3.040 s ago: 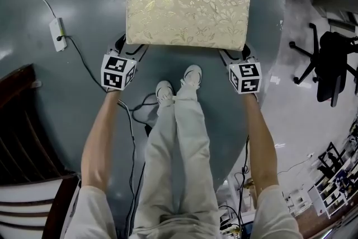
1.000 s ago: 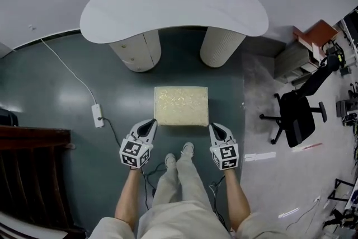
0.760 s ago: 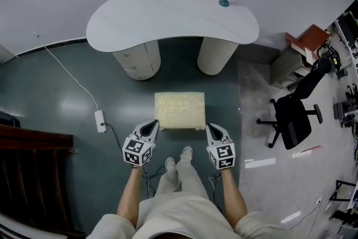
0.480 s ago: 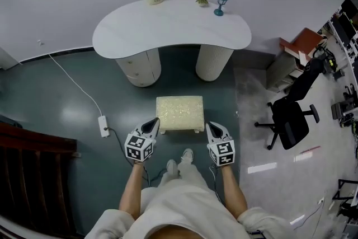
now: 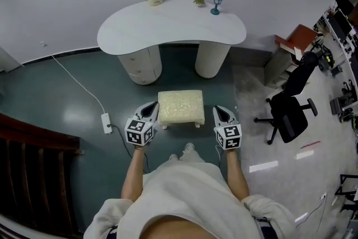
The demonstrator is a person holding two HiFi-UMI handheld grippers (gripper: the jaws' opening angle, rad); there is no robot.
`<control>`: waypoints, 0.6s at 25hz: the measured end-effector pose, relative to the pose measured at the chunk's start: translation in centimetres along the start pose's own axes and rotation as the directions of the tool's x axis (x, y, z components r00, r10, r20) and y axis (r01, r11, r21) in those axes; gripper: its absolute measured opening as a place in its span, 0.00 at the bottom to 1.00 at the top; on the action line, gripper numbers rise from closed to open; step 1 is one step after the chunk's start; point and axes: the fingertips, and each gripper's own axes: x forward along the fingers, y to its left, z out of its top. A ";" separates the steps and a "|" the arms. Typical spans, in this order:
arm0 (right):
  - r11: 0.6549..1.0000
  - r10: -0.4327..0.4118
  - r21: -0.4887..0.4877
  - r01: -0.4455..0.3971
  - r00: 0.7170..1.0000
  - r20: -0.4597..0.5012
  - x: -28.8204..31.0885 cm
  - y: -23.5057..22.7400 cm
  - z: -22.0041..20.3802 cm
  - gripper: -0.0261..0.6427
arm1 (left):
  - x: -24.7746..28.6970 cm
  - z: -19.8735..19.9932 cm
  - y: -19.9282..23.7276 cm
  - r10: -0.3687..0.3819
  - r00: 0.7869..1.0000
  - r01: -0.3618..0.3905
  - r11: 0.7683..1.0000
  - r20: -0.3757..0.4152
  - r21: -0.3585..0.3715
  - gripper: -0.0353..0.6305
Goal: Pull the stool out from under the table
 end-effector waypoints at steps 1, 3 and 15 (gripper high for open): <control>1.000 -0.003 -0.001 0.003 1.000 0.002 -0.3 0.0 0.1 0.03 | -0.2 0.2 0.0 0.001 1.000 -0.001 1.000 0.005 0.004 0.07; 1.000 -0.005 -0.001 0.005 1.000 0.002 -0.8 0.3 0.0 0.03 | -0.7 0.2 -0.1 0.003 1.000 -0.003 1.000 0.007 0.011 0.07; 1.000 0.009 0.014 -0.009 1.000 0.011 -1.1 2.2 -0.4 0.03 | -2.6 -0.5 0.9 0.021 1.000 -0.021 1.000 0.003 0.017 0.07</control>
